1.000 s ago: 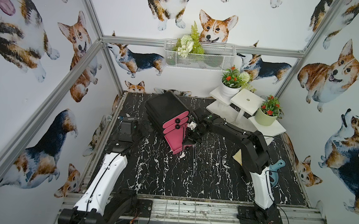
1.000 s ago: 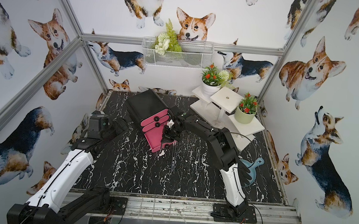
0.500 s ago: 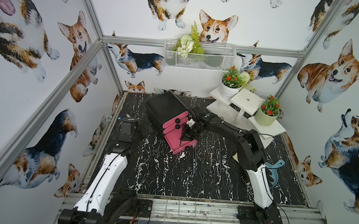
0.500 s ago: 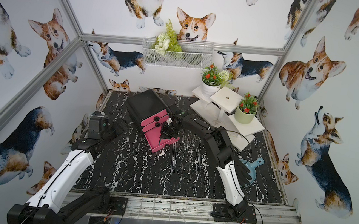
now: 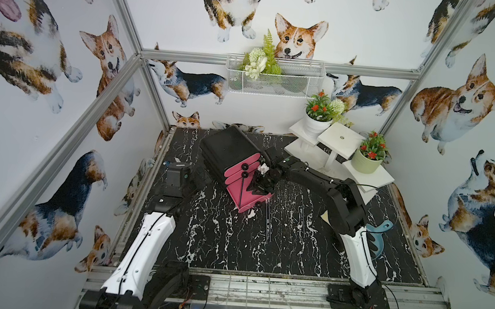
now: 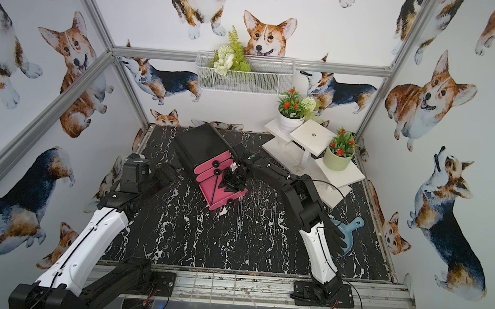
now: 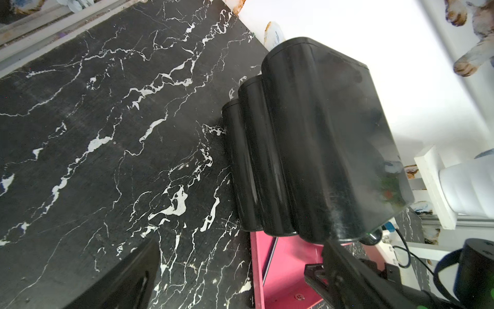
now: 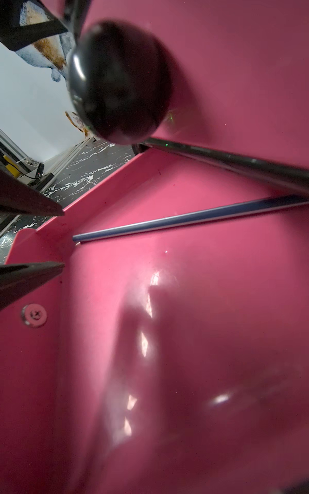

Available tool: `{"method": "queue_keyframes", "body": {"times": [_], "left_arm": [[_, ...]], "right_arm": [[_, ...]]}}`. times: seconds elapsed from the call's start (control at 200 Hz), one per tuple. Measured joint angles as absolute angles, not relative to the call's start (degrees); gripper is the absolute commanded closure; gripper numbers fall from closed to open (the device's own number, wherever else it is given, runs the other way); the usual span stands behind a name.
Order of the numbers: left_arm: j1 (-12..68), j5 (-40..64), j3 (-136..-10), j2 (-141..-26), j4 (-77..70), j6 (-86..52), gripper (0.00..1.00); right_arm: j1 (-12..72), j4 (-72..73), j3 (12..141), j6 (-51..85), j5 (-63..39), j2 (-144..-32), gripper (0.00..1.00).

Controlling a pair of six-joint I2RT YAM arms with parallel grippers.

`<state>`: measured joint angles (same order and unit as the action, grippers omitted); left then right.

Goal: Please place the pencils in the drawer according to their color
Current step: Place the pencil in the drawer.

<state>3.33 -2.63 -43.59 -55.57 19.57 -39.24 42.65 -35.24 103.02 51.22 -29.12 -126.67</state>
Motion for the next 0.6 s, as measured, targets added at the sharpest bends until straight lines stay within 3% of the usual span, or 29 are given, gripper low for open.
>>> {"method": "queue_keyframes", "body": {"times": [0.205, 0.596], "left_arm": [[10.04, -5.63, -45.52, -53.52, 25.23, -39.27, 0.02], [39.55, -15.29, -52.38, -61.54, 40.60, -43.90, 0.23]], "right_arm": [[42.63, -34.59, 94.24, 49.08, -25.89, -118.13, 0.66], [38.06, -33.76, 69.08, 45.15, -12.58, -97.84, 0.54]]}}
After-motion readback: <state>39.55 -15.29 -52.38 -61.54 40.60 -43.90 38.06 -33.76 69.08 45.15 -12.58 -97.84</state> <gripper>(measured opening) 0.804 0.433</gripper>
